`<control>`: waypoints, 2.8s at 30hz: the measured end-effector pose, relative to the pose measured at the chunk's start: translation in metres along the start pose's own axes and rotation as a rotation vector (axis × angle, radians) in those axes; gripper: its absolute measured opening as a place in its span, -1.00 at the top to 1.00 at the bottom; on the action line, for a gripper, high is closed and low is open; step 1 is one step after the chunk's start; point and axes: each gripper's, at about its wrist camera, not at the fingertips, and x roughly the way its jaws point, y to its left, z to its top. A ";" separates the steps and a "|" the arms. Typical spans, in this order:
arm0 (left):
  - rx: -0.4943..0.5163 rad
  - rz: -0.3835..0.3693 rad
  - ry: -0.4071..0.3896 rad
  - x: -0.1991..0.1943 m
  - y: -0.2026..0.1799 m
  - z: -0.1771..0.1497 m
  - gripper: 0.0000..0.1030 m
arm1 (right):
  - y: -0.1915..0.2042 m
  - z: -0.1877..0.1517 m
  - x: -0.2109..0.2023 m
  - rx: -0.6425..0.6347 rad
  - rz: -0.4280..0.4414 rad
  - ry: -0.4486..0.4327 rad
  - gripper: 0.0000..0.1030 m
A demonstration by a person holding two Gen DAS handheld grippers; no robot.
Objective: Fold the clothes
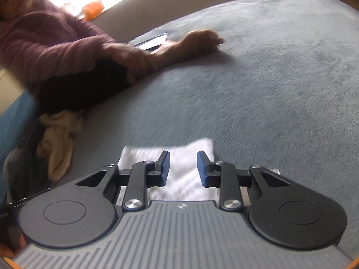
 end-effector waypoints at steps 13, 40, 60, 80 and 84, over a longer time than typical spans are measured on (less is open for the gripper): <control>-0.144 0.107 0.030 0.090 -0.017 0.003 -0.15 | -0.017 0.012 0.048 0.259 -0.051 0.099 0.28; -0.171 0.070 -0.085 0.089 -0.029 -0.002 0.93 | -0.003 0.015 0.030 0.181 -0.024 0.027 0.96; 0.307 -0.137 -0.001 -0.051 -0.053 -0.109 -0.09 | -0.049 -0.119 -0.120 -0.307 0.098 -0.123 0.47; 0.526 0.105 0.004 0.020 -0.088 -0.130 0.01 | -0.055 -0.069 -0.033 0.016 0.086 0.029 0.45; 0.560 0.150 0.023 0.029 -0.086 -0.139 0.02 | -0.056 -0.062 -0.012 0.061 0.077 0.100 0.45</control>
